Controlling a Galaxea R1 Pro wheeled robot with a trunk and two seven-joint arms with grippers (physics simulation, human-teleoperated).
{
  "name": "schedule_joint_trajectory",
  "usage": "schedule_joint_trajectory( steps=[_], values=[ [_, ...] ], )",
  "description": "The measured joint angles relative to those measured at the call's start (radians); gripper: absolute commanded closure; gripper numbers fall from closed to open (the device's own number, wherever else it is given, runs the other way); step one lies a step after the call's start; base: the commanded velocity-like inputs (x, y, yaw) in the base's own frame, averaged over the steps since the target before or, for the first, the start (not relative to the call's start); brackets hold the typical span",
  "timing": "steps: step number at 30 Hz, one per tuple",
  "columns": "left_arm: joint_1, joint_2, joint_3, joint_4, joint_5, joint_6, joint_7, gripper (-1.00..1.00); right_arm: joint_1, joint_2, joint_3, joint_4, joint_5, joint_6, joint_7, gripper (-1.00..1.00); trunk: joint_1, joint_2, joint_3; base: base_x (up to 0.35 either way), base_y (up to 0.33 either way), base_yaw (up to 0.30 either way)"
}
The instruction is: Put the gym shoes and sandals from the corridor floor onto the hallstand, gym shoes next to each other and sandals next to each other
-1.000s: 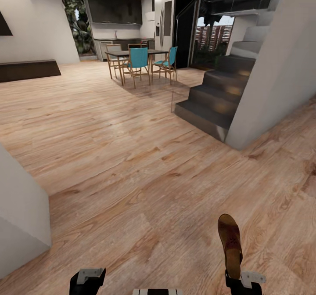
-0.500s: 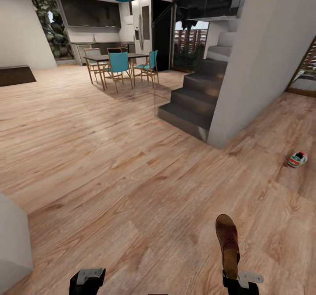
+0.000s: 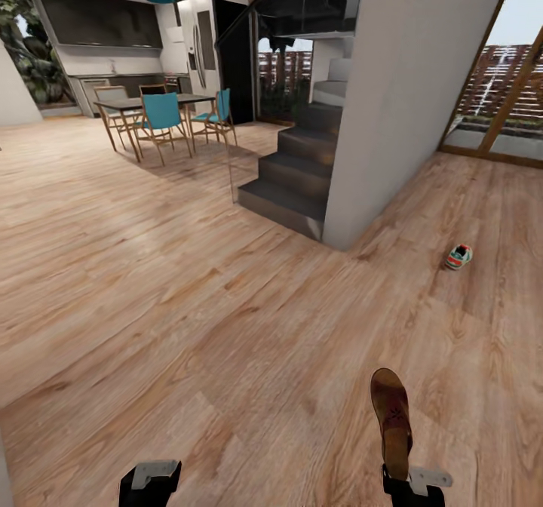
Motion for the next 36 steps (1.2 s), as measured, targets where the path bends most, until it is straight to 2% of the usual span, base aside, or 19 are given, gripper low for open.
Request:
schedule_joint_trajectory(
  steps=[10, 21, 36],
  values=[
    [0.000, -0.001, 0.000, 0.000, -0.001, 0.000, 0.000, -1.00, 0.000, 0.000, -0.001, -0.001, -0.001, 0.001, -0.002, 1.00, 0.000, 0.000, 0.000, 0.027, -0.001, -0.300],
    [0.000, -0.002, -0.001, 0.000, -0.001, 0.000, 0.000, -1.00, 0.000, 0.000, -0.002, -0.001, -0.002, 0.001, -0.002, 1.00, -0.001, 0.000, 0.000, 0.269, -0.113, -0.300],
    [0.000, 0.000, -0.001, 0.000, 0.000, 0.000, 0.000, -1.00, 0.000, 0.000, -0.002, -0.001, -0.005, 0.001, -0.004, 1.00, 0.000, 0.000, 0.000, 0.224, -0.204, -0.300]
  ],
)
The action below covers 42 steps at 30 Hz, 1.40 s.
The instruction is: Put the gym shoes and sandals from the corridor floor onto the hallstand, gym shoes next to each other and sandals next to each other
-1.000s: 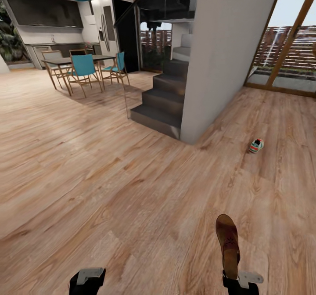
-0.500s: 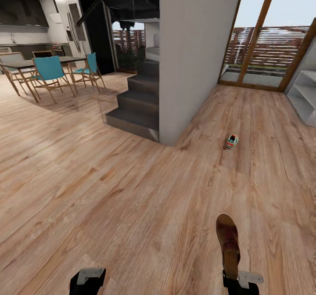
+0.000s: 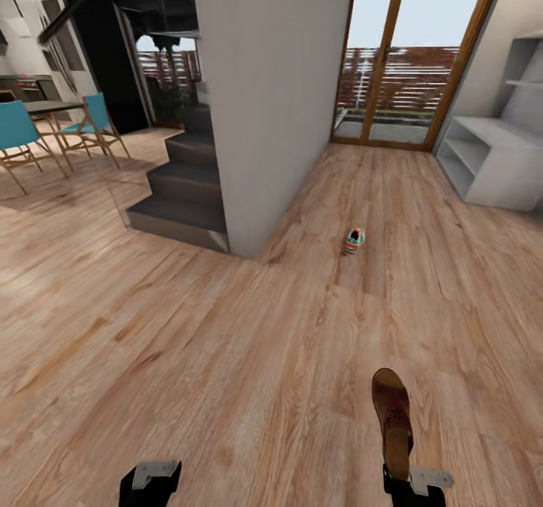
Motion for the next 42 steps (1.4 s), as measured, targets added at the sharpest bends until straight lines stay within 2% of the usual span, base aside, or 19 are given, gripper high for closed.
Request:
schedule_joint_trajectory(
  steps=[18, 28, 42],
  values=[
    [0.000, 0.002, 0.002, 0.000, 0.000, 0.001, 0.001, -1.00, 0.000, 0.000, -0.001, -0.002, -0.002, 0.001, -0.001, 1.00, 0.000, 0.000, 0.000, 0.274, -0.197, -0.300],
    [0.000, 0.012, 0.002, 0.000, 0.000, 0.001, 0.001, -1.00, 0.000, -0.002, -0.003, -0.002, -0.003, 0.000, -0.003, 1.00, 0.000, 0.000, 0.000, 0.310, -0.162, -0.298],
    [0.000, 0.018, 0.003, 0.000, 0.002, 0.001, 0.001, -1.00, 0.000, -0.001, 0.000, -0.001, 0.004, -0.001, 0.005, 1.00, 0.000, 0.000, 0.000, 0.326, -0.072, -0.044]
  ],
)
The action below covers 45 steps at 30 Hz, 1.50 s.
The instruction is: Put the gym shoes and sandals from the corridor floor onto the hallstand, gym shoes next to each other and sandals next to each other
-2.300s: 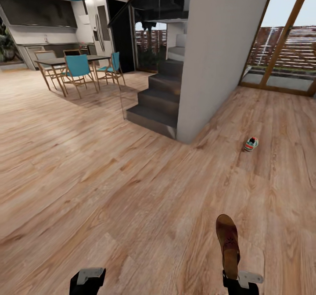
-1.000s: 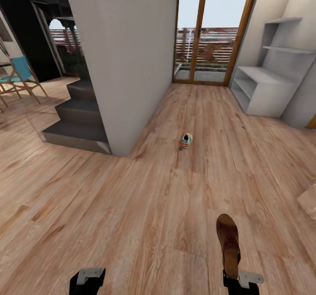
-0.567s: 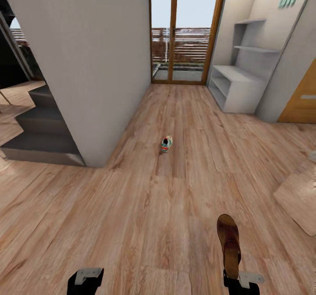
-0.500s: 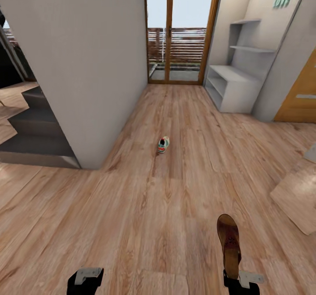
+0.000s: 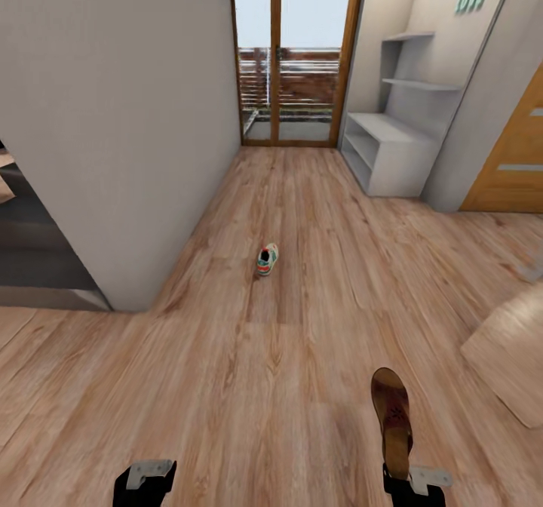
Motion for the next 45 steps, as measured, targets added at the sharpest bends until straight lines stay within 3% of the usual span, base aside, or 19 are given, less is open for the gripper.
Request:
schedule_joint_trajectory(
  steps=[11, 45],
  values=[
    [0.000, 0.013, 0.042, 0.000, 0.002, -0.001, -0.001, -1.00, 0.000, 0.003, 0.001, 0.001, 0.000, 0.000, -0.001, 1.00, 0.000, 0.000, 0.000, 0.336, 0.000, 0.000],
    [0.000, 0.013, 0.044, 0.000, 0.002, -0.002, -0.001, -1.00, 0.000, 0.002, 0.000, 0.002, -0.001, 0.001, -0.003, 1.00, 0.000, 0.000, 0.000, 0.336, 0.000, 0.000]
  ],
)
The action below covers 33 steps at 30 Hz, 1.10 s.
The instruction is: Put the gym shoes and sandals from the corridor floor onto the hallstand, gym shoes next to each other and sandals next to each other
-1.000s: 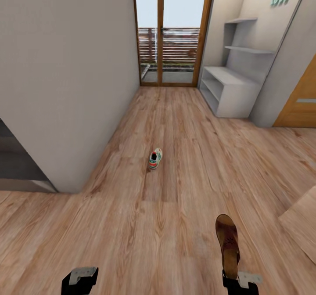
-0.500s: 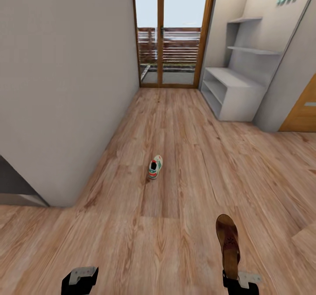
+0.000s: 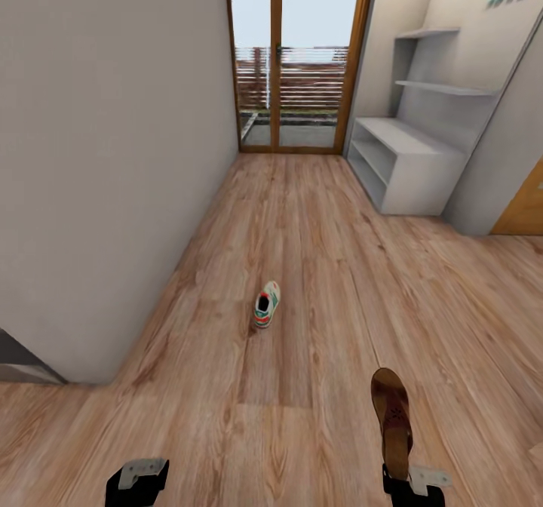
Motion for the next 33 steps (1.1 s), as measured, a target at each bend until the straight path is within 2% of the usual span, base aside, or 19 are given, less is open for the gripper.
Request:
schedule_joint_trajectory(
  steps=[11, 27, 33],
  values=[
    [0.000, 0.000, 0.000, 0.000, 0.000, 0.000, 0.000, -1.00, 0.000, 0.001, 0.000, 0.000, 0.000, -0.001, 0.000, 1.00, 0.000, 0.000, 0.001, 0.336, 0.000, 0.000],
    [0.000, 0.000, 0.000, 0.000, -0.001, 0.000, 0.000, -1.00, 0.000, 0.000, 0.001, 0.000, 0.000, -0.001, 0.000, 1.00, 0.000, 0.000, 0.022, 0.329, 0.074, 0.000],
    [0.000, -0.001, 0.000, 0.000, -0.001, 0.000, 0.000, -1.00, 0.000, 0.001, 0.000, -0.003, -0.001, 0.000, 0.000, 1.00, 0.000, 0.000, 0.024, 0.298, -0.082, 0.000]
  ],
)
